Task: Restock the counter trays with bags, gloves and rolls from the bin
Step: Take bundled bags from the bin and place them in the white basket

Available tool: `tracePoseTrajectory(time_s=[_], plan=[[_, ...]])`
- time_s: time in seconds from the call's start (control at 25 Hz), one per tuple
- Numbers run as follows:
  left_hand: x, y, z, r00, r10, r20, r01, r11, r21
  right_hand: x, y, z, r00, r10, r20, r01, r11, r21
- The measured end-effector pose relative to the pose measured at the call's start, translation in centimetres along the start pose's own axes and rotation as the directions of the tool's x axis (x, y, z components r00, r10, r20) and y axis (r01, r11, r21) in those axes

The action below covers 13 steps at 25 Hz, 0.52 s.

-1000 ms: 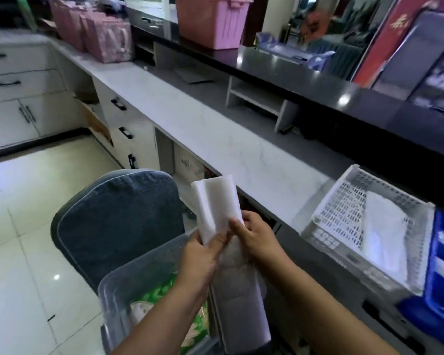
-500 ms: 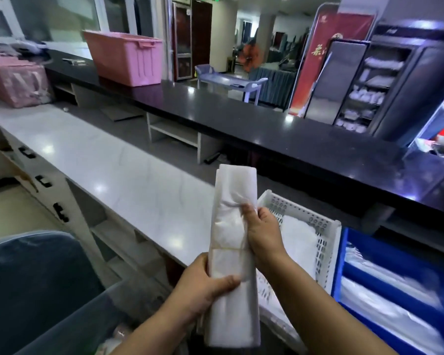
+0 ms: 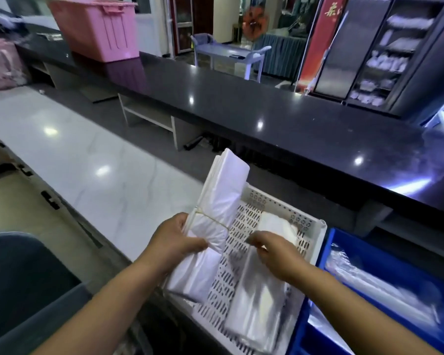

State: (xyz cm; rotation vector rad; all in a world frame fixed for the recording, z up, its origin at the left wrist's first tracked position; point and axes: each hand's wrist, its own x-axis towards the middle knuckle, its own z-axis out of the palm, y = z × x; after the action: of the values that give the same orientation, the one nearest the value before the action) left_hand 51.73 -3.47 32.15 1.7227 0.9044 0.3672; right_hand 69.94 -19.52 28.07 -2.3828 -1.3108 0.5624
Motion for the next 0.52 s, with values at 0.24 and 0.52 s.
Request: tracePoseTrajectory(time_s=[0.24, 0.52], plan=[[1.9, -1.1, 1.7, 0.997, -0.026, 0.078, 0.007, 0.972, 0.236, 0.3, 1.5, 1.3, 0.874, -0.425, 0.237, 0.481, 0.684, -0.549], [3.4, -1.6, 4.4, 0.964, -0.048, 0.263, -0.109, 0.827, 0.552, -1.6, 2.1, -1.2, 0.916, -0.382, 0.119, 0.376, 0.721, -0.582]])
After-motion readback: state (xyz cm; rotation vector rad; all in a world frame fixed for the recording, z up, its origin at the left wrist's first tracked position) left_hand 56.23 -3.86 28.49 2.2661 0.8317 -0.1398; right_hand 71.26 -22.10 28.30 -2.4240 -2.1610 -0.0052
